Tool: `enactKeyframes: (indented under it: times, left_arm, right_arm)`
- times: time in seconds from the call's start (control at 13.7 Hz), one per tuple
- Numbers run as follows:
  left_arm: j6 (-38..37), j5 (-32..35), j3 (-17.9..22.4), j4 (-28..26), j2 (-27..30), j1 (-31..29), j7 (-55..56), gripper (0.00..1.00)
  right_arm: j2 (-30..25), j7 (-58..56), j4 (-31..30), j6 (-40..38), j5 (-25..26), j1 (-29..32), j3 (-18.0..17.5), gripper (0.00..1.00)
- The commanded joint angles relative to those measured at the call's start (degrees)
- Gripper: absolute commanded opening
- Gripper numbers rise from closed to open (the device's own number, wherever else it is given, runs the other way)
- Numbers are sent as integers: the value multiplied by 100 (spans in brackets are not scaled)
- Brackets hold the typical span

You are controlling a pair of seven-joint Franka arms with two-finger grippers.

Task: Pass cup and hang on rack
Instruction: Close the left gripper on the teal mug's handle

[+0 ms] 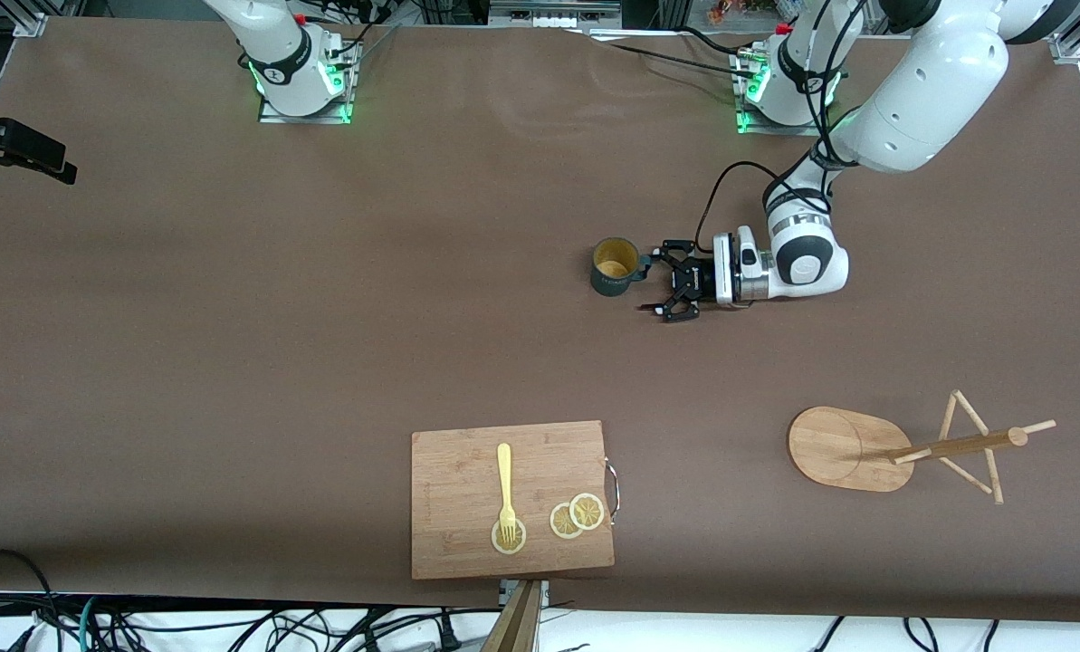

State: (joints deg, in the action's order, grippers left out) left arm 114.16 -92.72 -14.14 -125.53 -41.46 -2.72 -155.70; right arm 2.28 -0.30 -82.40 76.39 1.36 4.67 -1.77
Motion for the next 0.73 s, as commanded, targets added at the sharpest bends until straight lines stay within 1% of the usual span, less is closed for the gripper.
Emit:
enactKeyframes:
  times: [0.0,0.22,0.29,0.37,0.58,0.66]
  left_arm:
    - [-201,-97,51,20,-11,17,-435,100]
    - [-316,-70,60,-15,-3,17,-602,99]
    - [-316,-62,60,-24,-3,17,-698,88]
    - [-316,-62,60,-32,-3,17,-725,62]
    - [-316,-53,69,-102,6,17,-751,17]
    - [-316,-53,78,-112,15,8,-760,6]
  right_arm:
    - [-35,-102,-13,34,-110,69,1,100]
    - [-35,-102,-13,34,-110,69,1,100]
    - [-35,-102,-13,34,-110,69,10,100]
    - [-35,-102,-13,34,-110,69,1,100]
    - [-35,-102,-13,34,-110,69,10,100]
    - [-35,-102,-13,34,-110,69,10,100]
